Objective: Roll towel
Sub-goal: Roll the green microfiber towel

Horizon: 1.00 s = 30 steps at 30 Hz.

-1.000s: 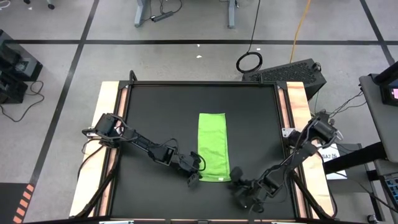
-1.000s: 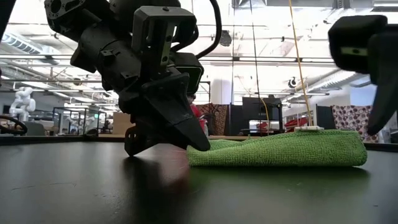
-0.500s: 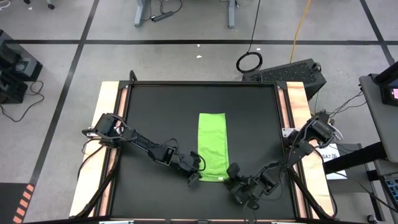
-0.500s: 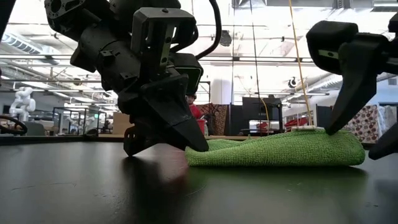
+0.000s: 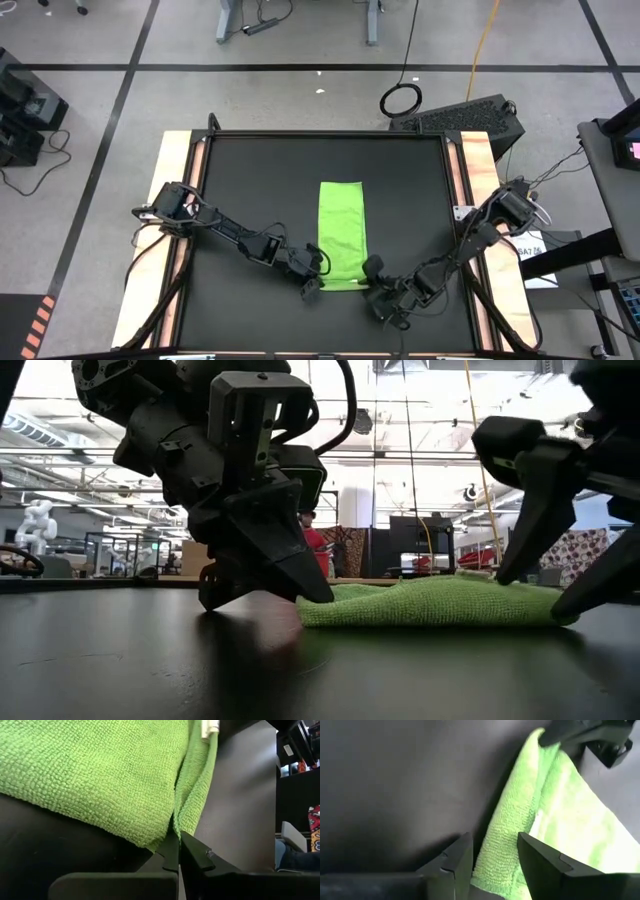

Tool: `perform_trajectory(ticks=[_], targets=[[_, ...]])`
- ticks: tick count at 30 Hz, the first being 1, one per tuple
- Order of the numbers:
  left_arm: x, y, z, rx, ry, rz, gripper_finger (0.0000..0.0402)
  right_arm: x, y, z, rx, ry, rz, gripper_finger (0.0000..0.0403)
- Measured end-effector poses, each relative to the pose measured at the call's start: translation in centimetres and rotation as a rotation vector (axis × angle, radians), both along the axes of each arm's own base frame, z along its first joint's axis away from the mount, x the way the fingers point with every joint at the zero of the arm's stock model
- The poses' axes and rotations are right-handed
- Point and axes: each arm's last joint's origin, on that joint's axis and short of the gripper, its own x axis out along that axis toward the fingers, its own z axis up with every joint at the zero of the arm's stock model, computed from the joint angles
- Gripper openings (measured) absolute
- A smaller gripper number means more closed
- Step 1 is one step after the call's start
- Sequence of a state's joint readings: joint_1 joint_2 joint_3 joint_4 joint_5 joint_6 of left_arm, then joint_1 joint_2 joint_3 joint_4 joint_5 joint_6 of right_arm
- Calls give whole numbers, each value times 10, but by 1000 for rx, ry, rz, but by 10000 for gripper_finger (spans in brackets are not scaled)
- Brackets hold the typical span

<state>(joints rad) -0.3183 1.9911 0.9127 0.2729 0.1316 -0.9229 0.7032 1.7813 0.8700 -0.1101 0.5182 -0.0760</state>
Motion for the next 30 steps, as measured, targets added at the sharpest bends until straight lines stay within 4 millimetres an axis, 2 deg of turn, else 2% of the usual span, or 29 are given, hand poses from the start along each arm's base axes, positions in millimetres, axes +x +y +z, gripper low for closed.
perform_trajectory(ticks=[7, 14, 24, 30], targets=[[0, 0, 3, -2, -14, -19, 15, 3, -7, -5, 66, 64, -44, 146], [-2, 2, 14, 38, -53, -46, 19, 5, -6, -11, 66, 71, -52, 138], [-3, 3, 38, 93, -156, -101, 25, 9, -13, -13, 139, 129, -67, 70], [-3, 3, 39, 99, -164, -101, 79, 12, -17, -13, 186, 161, -71, 18]])
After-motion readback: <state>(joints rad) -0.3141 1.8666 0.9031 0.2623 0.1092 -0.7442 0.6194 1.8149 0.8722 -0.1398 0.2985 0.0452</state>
